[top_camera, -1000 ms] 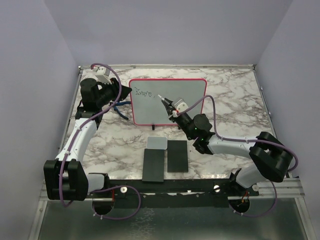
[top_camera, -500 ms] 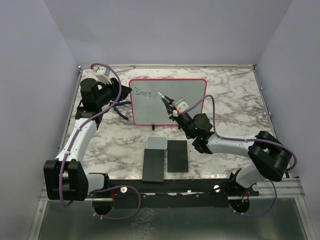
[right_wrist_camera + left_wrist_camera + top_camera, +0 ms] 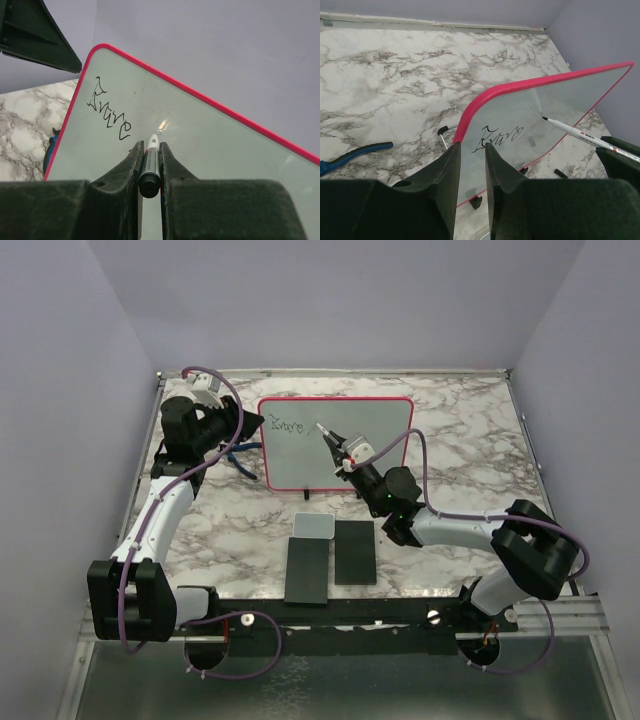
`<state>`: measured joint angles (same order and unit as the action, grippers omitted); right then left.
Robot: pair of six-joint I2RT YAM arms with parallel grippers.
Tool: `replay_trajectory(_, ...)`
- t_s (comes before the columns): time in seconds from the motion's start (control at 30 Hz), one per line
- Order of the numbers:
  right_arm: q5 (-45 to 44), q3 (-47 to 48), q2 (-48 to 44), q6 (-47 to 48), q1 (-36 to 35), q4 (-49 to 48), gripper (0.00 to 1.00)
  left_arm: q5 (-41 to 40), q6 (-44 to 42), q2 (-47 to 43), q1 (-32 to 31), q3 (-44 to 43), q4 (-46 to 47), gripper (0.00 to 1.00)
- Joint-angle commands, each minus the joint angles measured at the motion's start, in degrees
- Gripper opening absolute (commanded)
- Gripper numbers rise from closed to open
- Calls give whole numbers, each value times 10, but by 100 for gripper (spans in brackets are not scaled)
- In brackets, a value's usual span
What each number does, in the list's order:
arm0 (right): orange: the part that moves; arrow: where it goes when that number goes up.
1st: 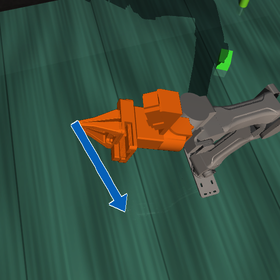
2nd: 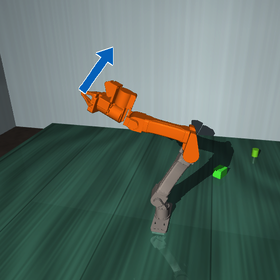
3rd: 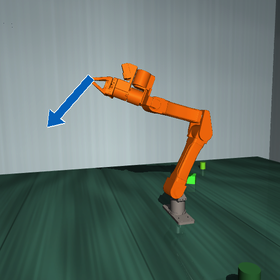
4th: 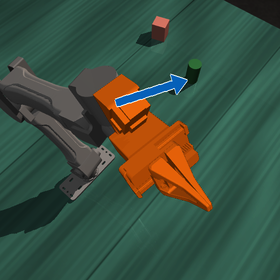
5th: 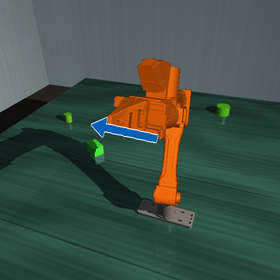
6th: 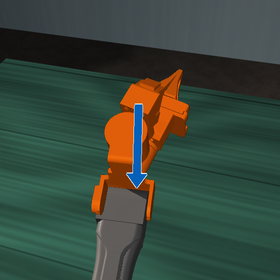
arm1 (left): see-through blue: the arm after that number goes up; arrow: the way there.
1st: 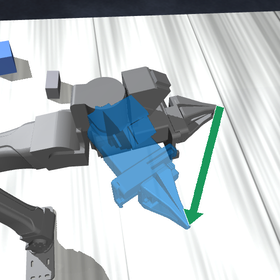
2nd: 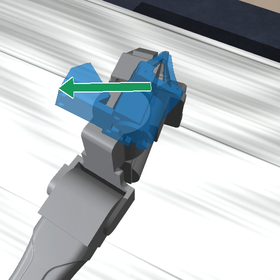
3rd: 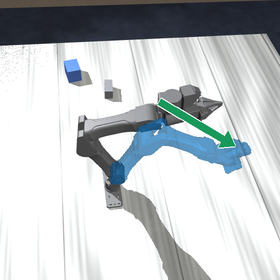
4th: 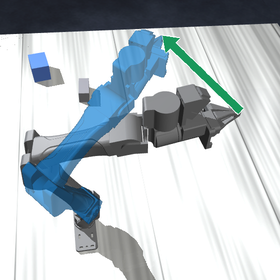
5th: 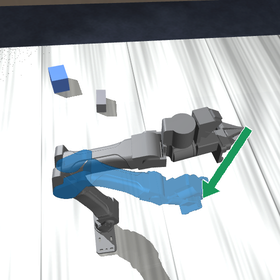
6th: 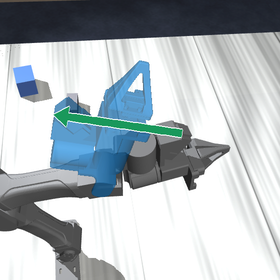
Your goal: Write a sentence on the whiteboard
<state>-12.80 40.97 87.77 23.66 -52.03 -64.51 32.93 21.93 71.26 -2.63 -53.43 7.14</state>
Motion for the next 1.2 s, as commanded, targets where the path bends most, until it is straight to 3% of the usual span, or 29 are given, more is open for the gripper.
replay_trajectory(0.0,-19,5,8,4,0,0,1,-4,-7,-12,-3,8,-8,27)
replay_trajectory(1.17,6,-26,-51,-34,-1,29,1,-2,-7,-19,-6,7,-7,27)
